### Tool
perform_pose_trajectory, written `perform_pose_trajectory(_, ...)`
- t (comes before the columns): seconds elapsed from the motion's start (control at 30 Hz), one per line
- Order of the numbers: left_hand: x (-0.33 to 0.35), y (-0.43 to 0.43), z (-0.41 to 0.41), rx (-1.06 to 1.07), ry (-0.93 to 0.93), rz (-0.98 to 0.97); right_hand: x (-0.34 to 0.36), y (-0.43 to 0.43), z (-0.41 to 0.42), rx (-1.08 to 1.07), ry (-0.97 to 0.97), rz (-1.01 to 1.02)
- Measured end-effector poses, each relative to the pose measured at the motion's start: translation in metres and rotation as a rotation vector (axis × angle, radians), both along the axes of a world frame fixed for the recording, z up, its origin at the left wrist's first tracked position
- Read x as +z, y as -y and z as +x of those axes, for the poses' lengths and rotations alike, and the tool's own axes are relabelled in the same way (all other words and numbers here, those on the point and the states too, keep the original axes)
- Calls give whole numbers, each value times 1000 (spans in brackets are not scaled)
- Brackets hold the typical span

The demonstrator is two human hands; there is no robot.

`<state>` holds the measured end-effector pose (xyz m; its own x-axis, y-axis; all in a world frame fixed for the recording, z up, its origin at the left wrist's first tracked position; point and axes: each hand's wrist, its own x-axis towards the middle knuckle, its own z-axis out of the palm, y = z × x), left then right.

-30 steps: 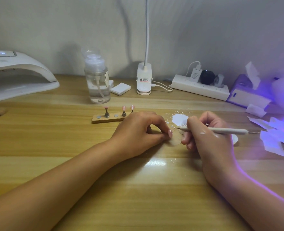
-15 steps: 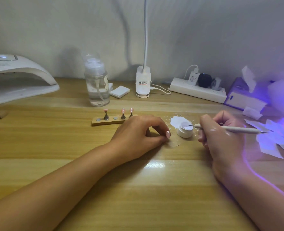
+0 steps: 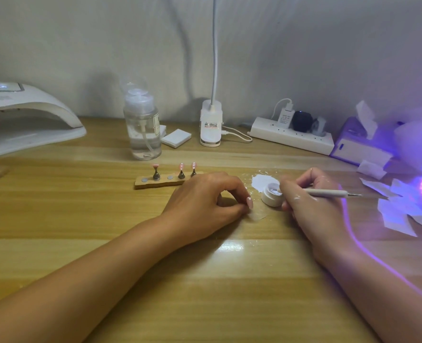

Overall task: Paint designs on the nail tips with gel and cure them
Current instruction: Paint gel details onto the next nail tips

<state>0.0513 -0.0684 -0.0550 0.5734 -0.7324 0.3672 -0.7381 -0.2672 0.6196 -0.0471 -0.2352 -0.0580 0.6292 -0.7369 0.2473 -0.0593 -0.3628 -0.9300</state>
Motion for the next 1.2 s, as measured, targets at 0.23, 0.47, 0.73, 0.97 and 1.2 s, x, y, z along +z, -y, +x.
perform_pose_trajectory(0.23, -1, 0, 0, 12, -10, 2, 1, -1, 0, -19, -5, -39)
perform_pose_trajectory(0.47, -1, 0, 2, -19, -66, 9, 10, -8, -6, -38, 228, 143)
perform_pose_trajectory(0.73, -3, 0, 6, -49, -100, -20, 14, -37, -12, 199, 165, 293)
perform_pose_trajectory(0.97, -3, 0, 6, -45, -96, -16, 15, -39, -11, 224, 103, 213)
perform_pose_trajectory(1.2, -3, 1, 6, -36, -81, -12, 15, -38, -10, 264, 65, 180)
